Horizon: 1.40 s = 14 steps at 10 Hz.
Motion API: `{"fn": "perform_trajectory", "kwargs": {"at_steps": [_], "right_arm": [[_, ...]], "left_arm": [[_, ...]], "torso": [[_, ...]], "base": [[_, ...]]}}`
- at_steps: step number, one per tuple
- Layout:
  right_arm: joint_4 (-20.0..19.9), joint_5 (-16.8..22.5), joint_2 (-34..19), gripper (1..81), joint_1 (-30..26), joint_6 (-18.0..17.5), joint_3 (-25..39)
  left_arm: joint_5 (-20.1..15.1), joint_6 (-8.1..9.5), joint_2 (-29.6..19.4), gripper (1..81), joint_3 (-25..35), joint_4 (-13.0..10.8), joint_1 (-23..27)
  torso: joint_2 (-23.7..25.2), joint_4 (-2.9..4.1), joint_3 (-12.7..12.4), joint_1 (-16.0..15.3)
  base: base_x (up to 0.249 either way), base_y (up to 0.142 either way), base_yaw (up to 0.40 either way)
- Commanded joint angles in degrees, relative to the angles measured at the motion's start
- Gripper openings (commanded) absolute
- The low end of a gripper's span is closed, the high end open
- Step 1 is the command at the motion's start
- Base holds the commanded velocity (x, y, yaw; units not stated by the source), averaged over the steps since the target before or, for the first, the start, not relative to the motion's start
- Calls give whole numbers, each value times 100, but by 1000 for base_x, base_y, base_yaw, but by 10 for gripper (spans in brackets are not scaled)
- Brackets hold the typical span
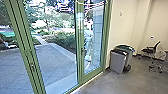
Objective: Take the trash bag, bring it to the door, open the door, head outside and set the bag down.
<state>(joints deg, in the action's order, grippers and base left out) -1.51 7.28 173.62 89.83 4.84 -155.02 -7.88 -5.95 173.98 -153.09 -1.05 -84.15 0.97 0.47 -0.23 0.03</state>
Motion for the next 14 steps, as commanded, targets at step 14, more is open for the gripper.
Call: {"fn": "perform_trajectory", "kwargs": {"at_steps": [14], "right_arm": [[99,371,44,811,-250,-9,-45]], "left_arm": [[-118,-73,58,10,24,-18,289]], "torso": [[0,0,0,-3]], "base": [[142,-71,0]]}}
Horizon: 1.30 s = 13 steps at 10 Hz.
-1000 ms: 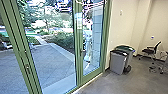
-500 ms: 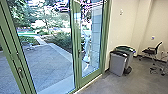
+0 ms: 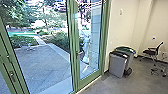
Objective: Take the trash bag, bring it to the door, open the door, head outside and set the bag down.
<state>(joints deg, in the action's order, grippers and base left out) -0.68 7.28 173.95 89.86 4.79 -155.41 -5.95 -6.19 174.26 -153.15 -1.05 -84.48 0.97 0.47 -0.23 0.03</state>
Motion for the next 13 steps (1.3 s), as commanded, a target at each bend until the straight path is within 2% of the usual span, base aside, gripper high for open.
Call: {"fn": "perform_trajectory", "kwargs": {"at_steps": [1,13], "right_arm": [[16,371,20,811,-244,-4,-33],[33,371,55,811,-262,4,-33]], "left_arm": [[-310,-49,30,10,14,-18,322],[-310,-49,3,10,13,-18,313]], "torso": [[0,0,0,-3],[0,0,0,-3]], "base": [[144,-71,0],[144,-71,0]]}}
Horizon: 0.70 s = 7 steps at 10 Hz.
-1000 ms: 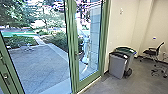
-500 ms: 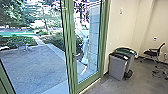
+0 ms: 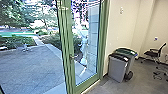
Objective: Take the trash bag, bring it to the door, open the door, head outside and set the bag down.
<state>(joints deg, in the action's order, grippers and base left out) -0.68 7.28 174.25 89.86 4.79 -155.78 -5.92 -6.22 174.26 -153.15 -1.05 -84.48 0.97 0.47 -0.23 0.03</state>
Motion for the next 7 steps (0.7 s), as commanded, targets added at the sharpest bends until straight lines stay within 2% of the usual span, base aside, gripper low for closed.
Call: {"fn": "perform_trajectory", "kwargs": {"at_steps": [1,4,7], "right_arm": [[33,371,24,811,-262,4,5],[33,363,24,811,-244,4,-4],[33,370,33,811,-244,4,-4]], "left_arm": [[-313,-55,3,10,13,-18,313],[-313,-47,3,10,13,-19,313],[-313,-55,-5,10,13,-18,296]], "torso": [[0,0,0,-3],[0,0,0,-3],[0,0,0,-3]], "base": [[144,-71,0],[142,-69,0],[134,0,0]]}}
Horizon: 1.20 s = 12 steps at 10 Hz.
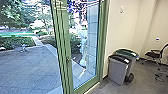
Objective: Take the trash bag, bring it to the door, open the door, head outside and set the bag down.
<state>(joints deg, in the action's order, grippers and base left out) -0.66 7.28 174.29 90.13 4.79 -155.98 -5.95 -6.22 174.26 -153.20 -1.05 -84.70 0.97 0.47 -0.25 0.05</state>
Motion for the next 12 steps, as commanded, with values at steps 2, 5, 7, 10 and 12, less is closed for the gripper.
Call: {"fn": "perform_trajectory", "kwargs": {"at_steps": [2,5,7,10,12], "right_arm": [[31,371,30,811,-271,4,7],[31,371,30,811,-262,4,7],[22,318,21,811,-209,4,-28],[22,46,21,811,-130,4,-54],[22,46,30,811,-156,-4,-54]], "left_arm": [[-310,-55,-5,10,18,-18,318],[-310,-55,3,10,18,-18,318],[-302,-46,3,10,18,-9,318],[-179,-46,-14,10,18,-1,291],[-179,-46,-5,10,18,-1,291]], "torso": [[0,0,0,-5],[0,0,0,-5],[0,0,0,-5],[0,0,0,-5],[0,0,0,-5]], "base": [[134,0,0],[133,0,0],[130,0,0],[116,0,0],[116,0,0]]}}
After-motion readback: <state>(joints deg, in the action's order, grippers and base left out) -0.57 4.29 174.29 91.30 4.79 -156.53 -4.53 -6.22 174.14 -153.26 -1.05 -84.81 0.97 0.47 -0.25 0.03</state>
